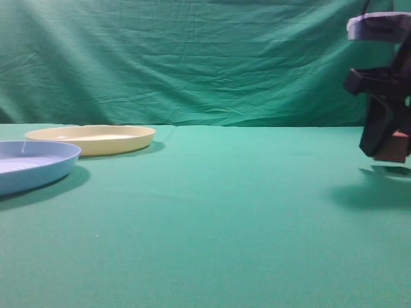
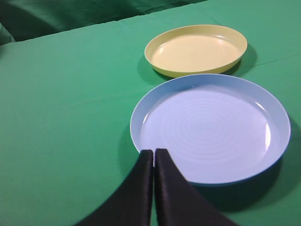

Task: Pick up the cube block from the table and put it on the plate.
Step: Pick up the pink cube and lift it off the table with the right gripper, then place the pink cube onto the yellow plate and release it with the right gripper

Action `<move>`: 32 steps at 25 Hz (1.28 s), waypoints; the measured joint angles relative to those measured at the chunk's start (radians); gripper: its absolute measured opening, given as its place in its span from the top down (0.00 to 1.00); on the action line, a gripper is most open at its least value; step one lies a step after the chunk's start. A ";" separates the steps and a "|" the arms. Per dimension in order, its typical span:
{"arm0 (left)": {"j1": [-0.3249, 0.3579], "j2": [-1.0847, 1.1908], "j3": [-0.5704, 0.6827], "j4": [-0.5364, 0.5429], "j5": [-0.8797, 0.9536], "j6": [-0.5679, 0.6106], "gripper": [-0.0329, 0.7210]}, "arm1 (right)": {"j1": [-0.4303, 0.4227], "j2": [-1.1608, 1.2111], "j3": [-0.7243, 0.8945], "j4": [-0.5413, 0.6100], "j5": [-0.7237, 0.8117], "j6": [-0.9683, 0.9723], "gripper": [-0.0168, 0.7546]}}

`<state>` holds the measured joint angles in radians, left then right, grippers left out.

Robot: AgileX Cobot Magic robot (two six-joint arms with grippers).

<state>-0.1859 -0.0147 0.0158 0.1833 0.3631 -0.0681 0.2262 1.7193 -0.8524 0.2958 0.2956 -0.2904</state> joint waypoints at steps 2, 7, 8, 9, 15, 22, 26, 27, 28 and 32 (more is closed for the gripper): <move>0.000 0.000 0.000 0.000 0.000 0.000 0.96 | 0.011 0.000 -0.070 0.000 0.052 0.000 0.58; 0.000 0.000 0.000 0.000 0.000 0.000 0.96 | 0.120 0.033 -0.331 -0.003 0.155 0.000 0.58; 0.000 0.000 0.000 0.000 0.000 0.000 0.96 | 0.154 0.053 -0.396 -0.003 0.166 0.000 0.58; 0.000 0.000 0.000 0.000 0.000 0.000 0.96 | 0.189 0.075 -0.454 -0.003 0.178 0.000 0.58; 0.000 0.000 0.000 0.000 0.000 0.000 0.96 | 0.369 0.314 -0.861 -0.003 0.269 -0.004 0.58; 0.000 0.000 0.000 0.000 0.000 0.000 0.96 | 0.496 0.608 -1.163 -0.004 0.240 -0.011 0.58; 0.000 0.000 0.000 0.000 0.000 0.000 0.96 | 0.522 0.720 -1.204 -0.004 0.134 -0.077 0.58; 0.000 0.000 0.000 0.000 0.000 0.000 0.96 | 0.525 0.735 -1.204 -0.004 0.117 -0.092 0.58; 0.000 0.000 0.000 0.000 0.000 0.000 0.96 | 0.526 0.750 -1.204 -0.004 0.095 -0.107 0.58; 0.000 0.000 0.000 0.000 0.000 0.000 0.96 | 0.528 0.778 -1.208 -0.004 0.051 -0.160 0.58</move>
<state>-0.1859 -0.0147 0.0158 0.1833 0.3631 -0.0681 0.7547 2.4975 -2.0607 0.2916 0.3468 -0.4501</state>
